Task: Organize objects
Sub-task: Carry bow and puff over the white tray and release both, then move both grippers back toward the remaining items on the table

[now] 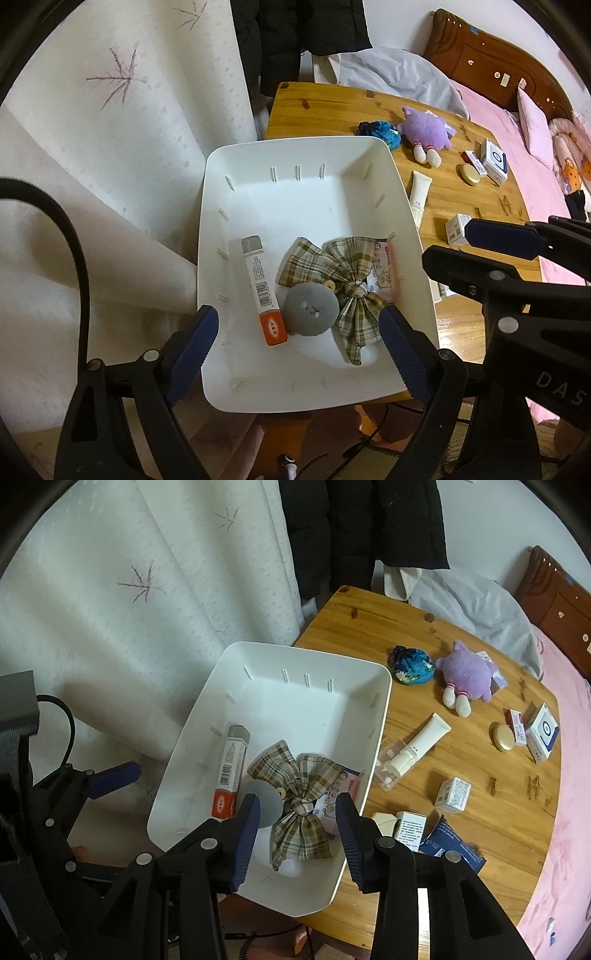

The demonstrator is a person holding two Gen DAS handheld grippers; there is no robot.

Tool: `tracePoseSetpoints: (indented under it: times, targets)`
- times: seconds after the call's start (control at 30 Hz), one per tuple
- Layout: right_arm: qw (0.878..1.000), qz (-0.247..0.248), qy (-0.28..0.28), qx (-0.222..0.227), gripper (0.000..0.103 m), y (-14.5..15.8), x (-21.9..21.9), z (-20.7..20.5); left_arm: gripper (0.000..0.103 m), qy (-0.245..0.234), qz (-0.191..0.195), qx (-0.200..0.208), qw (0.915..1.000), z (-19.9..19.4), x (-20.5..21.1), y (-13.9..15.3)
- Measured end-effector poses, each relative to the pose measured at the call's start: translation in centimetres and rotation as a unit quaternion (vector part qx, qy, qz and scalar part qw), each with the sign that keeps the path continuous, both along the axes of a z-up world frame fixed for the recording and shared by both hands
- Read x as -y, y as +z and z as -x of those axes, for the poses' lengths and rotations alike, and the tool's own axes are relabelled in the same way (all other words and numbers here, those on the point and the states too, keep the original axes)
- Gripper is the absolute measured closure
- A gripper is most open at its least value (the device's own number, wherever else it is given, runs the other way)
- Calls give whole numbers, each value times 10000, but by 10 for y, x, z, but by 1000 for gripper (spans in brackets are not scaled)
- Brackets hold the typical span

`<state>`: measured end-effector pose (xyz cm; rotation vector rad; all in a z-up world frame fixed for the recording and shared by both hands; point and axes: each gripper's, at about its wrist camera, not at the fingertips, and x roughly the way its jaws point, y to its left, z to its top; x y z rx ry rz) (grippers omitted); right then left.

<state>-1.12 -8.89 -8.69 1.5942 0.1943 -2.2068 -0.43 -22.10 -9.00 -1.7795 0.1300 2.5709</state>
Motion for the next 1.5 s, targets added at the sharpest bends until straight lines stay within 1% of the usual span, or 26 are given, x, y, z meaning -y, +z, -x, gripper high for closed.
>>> tracePoseSetpoints:
  times: [0.23,0.5,0.73,0.93,1.03,1.07,1.17,1.37,1.5]
  targets:
    - [10000,28,-41,-58,59,4,-8,-2,12,37,-8,-28,10000,-1,-5,3]
    - [9994,79,-138,-305,59,15,-22,-5,12,110,-24,-93,9999,-1,-10,8]
    - [9983,180,-339,-434,59,21,-44,-3,12,108,-86,-190,9997,6,-20,19]
    - [9949,221,-671,-722,59,33,-80,2,12,-113,10,-336,9994,19,-45,28]
    - [9914,260,-875,-939,59,41,-103,5,12,-244,46,-402,9989,30,-60,33]
    - [9894,239,-969,-1050,58,45,-114,6,12,-283,61,-424,9987,34,-64,35]
    - [9851,195,-1178,-1235,51,51,-137,8,12,-411,85,-521,9978,45,-82,41]
    - [9772,185,-1510,-1478,50,56,-183,13,13,-669,61,-672,9955,65,-121,53]
    - [9749,163,-1583,-1558,44,52,-205,16,12,-892,69,-720,9934,77,-149,55]
